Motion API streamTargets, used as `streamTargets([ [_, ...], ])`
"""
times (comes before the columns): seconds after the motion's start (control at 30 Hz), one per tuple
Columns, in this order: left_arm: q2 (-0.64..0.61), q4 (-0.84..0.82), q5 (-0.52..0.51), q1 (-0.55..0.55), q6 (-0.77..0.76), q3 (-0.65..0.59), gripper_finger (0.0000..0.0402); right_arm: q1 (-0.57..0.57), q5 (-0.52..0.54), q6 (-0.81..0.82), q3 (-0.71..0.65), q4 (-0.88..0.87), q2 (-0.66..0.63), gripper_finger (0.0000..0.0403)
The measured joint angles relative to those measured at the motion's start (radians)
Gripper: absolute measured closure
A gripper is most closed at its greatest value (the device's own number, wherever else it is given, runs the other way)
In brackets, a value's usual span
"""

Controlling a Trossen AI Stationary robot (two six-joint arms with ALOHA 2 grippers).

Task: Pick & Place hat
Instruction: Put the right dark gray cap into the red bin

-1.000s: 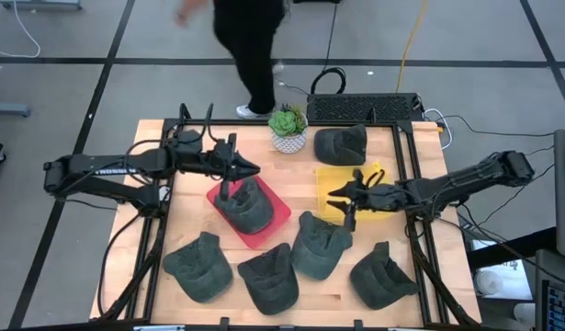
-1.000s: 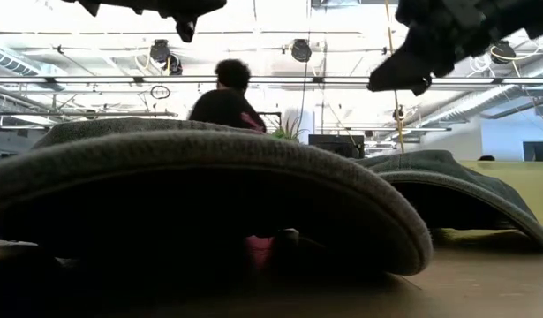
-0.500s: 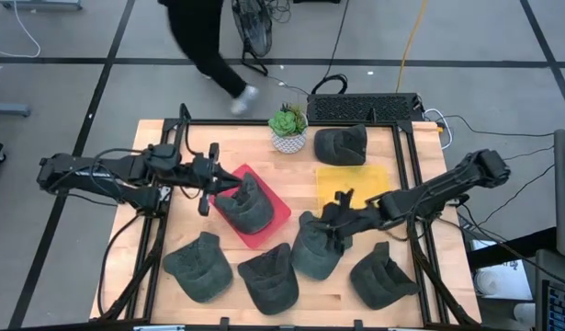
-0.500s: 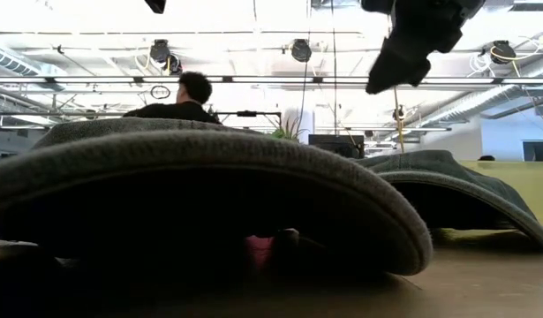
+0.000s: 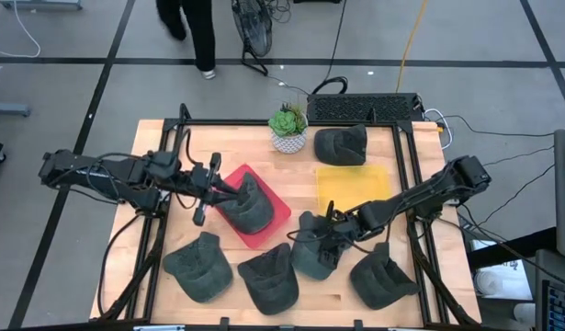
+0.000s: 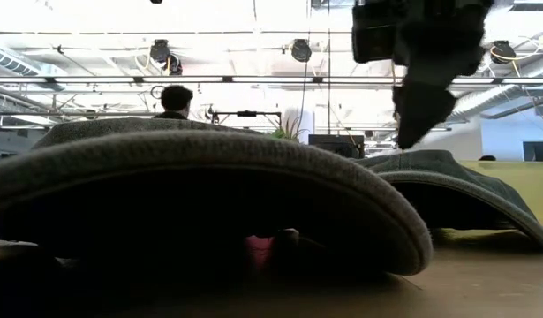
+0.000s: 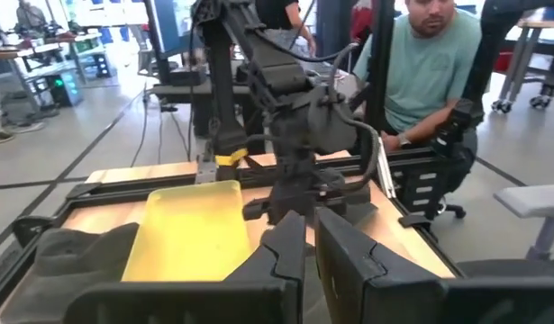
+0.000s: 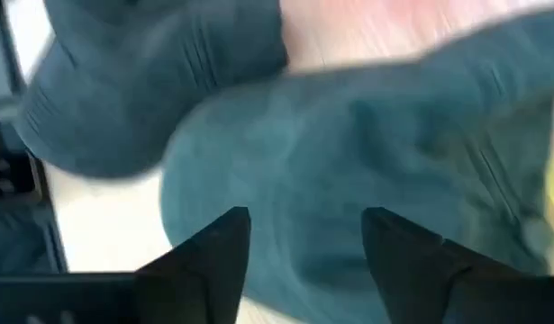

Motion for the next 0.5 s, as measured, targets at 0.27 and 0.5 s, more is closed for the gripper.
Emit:
streamTargets([
  [0.27,0.0,-0.004,0.0,-0.018,0.021,0.0,0.0371,0.0,0.051,0.014,0.001,0.022,0.077,0.0194],
  [0.5,0.0,-0.007,0.0,-0.018,0.026,0.0,0.0371,-0.002,0.047,-0.019,0.001,0.021,0.09,0.0223],
])
